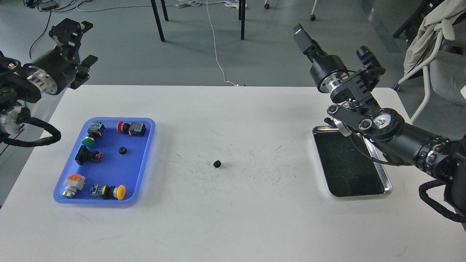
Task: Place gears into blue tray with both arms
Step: 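Withdraw the right arm up and back toward the metal tray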
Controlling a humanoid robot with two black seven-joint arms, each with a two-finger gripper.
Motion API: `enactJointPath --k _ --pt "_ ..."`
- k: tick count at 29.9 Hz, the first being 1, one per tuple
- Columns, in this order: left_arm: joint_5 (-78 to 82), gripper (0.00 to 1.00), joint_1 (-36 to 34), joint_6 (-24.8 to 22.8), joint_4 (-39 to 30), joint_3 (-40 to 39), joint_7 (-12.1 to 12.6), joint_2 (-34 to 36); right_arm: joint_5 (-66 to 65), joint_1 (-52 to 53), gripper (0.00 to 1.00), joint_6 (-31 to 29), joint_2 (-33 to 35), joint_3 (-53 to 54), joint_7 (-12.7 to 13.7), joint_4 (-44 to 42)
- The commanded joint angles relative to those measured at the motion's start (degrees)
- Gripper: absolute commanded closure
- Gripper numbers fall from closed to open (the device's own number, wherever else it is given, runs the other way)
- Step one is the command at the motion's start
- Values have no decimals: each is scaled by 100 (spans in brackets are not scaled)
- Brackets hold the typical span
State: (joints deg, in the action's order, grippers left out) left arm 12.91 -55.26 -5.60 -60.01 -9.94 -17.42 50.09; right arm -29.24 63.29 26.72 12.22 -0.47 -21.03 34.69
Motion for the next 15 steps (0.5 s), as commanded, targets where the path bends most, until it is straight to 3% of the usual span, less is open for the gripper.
enactJointPath --k 1,5,9,15 --pt "352 2 68 42 -449 27 10 238 234 -176 5 -9 402 3 11 326" --pt "651 2 155 68 -958 27 10 571 777 -290 5 -158 877 91 19 994" --pt "1063 2 173 77 -1328 27 1 862 1534 -422 4 -202 1054 81 28 1145" --pt "1635 2 191 95 -2005 115 1 1117 1632 -721 4 -324 1343 301 20 1452"
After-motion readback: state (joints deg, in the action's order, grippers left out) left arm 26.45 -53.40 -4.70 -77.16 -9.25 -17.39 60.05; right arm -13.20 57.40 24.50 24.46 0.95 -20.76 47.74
